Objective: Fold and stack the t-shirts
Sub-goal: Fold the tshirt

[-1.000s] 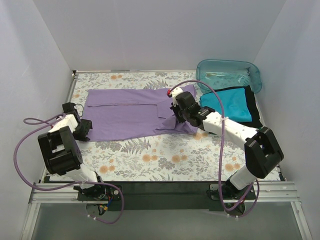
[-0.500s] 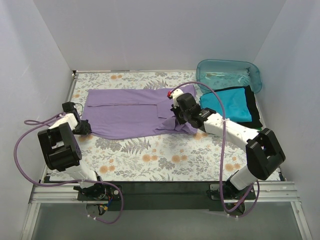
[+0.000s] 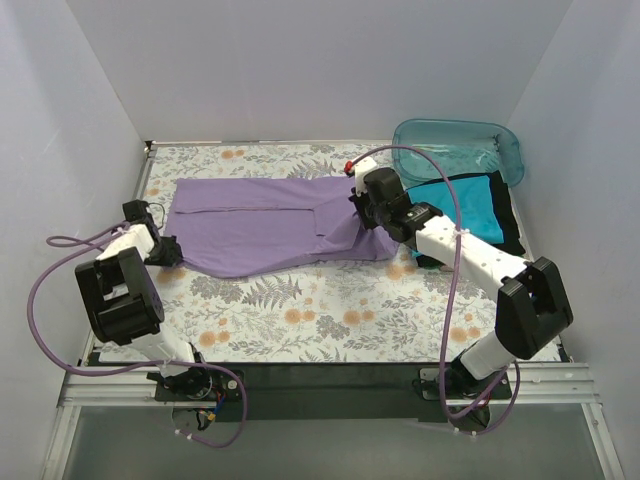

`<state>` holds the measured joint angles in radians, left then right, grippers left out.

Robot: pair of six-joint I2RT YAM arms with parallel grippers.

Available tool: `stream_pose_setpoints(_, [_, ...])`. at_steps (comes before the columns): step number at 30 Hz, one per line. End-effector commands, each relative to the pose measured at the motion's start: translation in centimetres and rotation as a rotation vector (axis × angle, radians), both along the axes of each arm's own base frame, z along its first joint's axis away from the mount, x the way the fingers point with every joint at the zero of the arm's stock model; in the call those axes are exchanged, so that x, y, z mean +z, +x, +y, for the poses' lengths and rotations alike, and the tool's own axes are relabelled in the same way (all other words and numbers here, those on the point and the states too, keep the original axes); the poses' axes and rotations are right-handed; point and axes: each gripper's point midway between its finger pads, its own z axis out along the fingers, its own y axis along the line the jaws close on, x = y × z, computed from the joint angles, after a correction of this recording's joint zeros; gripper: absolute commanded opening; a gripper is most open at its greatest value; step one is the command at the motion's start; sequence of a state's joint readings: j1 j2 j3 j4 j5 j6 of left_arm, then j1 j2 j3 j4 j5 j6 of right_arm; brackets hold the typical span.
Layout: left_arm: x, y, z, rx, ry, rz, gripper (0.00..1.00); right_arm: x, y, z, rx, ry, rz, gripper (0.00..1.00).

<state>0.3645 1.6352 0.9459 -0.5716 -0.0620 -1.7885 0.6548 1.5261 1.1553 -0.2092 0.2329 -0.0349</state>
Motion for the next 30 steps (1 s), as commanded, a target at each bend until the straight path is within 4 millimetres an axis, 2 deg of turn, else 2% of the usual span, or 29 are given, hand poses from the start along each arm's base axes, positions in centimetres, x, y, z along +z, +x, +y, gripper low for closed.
stream_pose_setpoints(1, [2.7, 2.8, 0.5, -0.02, 0.016, -0.087, 0.0, 4.0, 3.3, 0.7, -0.004, 0.032, -0.108, 0.01])
stream_pose_setpoints(7, [3.7, 6.3, 0.3, -0.072, 0.004, -0.133, 0.0, 4.4, 5.8, 0.2, -0.015, 0.035, -0.116, 0.01])
stream_pose_setpoints(8, [3.7, 7.2, 0.3, -0.079, 0.004, -0.138, 0.0, 5.0, 6.2, 0.5, -0.013, 0.042, -0.127, 0.01])
stream_pose_setpoints(13, [3.6, 10.2, -0.2, -0.103, 0.006, -0.135, 0.0, 4.1, 8.6, 0.2, -0.018, 0.033, -0.111, 0.01])
stream_pose_setpoints(14, [4.4, 11.2, 0.1, -0.097, 0.015, -0.152, 0.0, 4.1, 9.0, 0.0, -0.026, 0.03, -0.112, 0.01])
stream_pose_setpoints(15, [3.4, 11.1, 0.2, -0.089, 0.012, -0.116, 0.0, 4.0, 9.7, -0.3, -0.035, 0.027, -0.113, 0.01])
stream_pose_setpoints(18, [3.3, 12.3, 0.9, -0.068, 0.02, -0.107, 0.0, 3.6, 11.3, -0.9, -0.049, 0.022, -0.111, 0.01])
stream_pose_setpoints(24, [3.8, 13.5, 2.1, -0.029, 0.055, -0.113, 0.0, 2.5, 13.1, -1.2, -0.039, -0.01, -0.104, 0.01])
stream_pose_setpoints(26, [4.1, 14.0, 2.1, -0.03, 0.059, -0.133, 0.0, 2.8, 13.8, -1.2, -0.04, -0.014, -0.117, 0.01])
stream_pose_setpoints(28, [4.4, 14.8, 2.2, -0.043, 0.058, -0.152, 0.0, 2.0, 14.5, -1.1, -0.029, -0.036, -0.12, 0.01])
stream_pose_setpoints(29, [3.9, 15.1, 2.0, -0.052, 0.047, -0.149, 0.0, 2.5, 15.0, -1.0, -0.032, -0.037, -0.135, 0.01])
stream_pose_setpoints(30, [3.7, 15.4, 2.1, -0.06, 0.043, -0.153, 0.0, 1.5, 15.6, -1.2, -0.033, -0.053, -0.125, 0.01])
